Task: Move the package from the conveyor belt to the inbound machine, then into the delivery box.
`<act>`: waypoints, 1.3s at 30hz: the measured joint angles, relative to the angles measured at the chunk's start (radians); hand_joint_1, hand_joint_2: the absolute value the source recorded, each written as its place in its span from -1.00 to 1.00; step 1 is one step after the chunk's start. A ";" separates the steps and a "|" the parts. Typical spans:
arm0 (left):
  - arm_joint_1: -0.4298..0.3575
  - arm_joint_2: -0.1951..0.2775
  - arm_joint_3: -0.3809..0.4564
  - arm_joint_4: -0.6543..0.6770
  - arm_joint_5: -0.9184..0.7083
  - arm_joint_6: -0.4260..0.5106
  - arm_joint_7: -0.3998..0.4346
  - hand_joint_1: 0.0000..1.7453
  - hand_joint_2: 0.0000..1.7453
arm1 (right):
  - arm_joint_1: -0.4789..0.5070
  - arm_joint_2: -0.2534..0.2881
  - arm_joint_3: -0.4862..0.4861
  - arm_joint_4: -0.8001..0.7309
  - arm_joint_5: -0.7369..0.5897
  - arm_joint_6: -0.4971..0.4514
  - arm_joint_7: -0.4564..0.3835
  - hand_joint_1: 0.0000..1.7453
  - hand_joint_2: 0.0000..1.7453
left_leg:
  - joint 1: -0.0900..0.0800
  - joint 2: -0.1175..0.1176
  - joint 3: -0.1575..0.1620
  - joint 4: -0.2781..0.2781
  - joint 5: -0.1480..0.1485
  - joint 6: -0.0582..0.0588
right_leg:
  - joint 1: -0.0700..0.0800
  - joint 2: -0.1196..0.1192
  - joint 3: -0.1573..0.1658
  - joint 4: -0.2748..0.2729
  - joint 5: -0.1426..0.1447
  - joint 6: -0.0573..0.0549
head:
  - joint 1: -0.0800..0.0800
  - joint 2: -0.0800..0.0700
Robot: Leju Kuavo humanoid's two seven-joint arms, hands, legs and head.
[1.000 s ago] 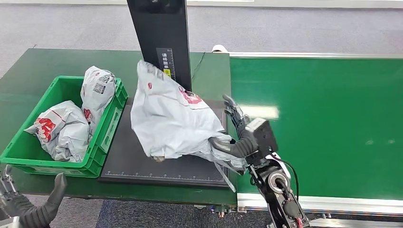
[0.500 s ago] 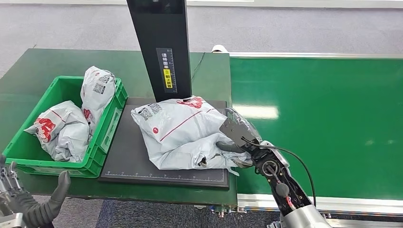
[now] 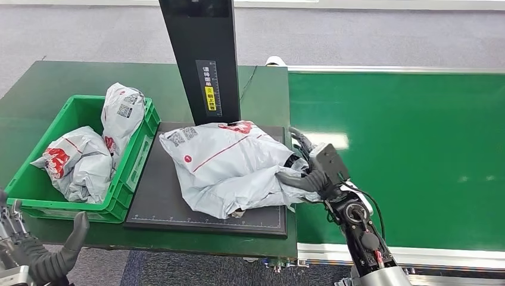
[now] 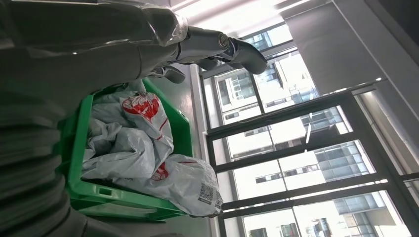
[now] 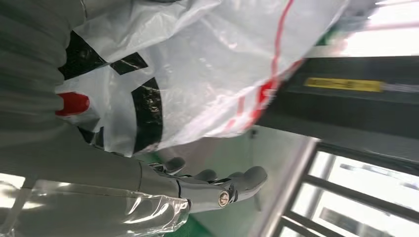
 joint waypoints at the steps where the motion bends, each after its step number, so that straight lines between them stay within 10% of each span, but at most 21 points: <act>1: -0.001 0.000 0.000 0.000 0.000 -0.001 -0.002 -1.00 1.00 | 0.005 0.002 -0.010 -0.018 -0.030 0.006 -0.006 -1.00 1.00 | 0.000 0.000 0.000 0.000 0.000 0.000 | 0.000 0.000 0.000 0.000 0.000 0.000 | 0.000 0.000; 33: -0.010 -0.002 0.007 0.004 -0.009 -0.039 -0.016 -1.00 1.00 | 0.085 0.043 -0.121 -0.170 -0.333 0.020 -0.032 -1.00 1.00 | 0.000 0.000 0.000 0.000 0.000 0.000 | 0.000 0.000 0.000 0.000 0.000 0.000 | 0.000 0.000; 39: -0.063 0.033 -0.089 0.054 -0.275 -0.158 0.087 -1.00 1.00 | 0.083 0.051 -0.123 -0.169 -0.358 0.023 -0.037 -1.00 1.00 | 0.000 -0.001 0.000 0.000 0.000 0.000 | 0.000 -0.001 0.000 0.000 0.000 0.000 | 0.000 0.000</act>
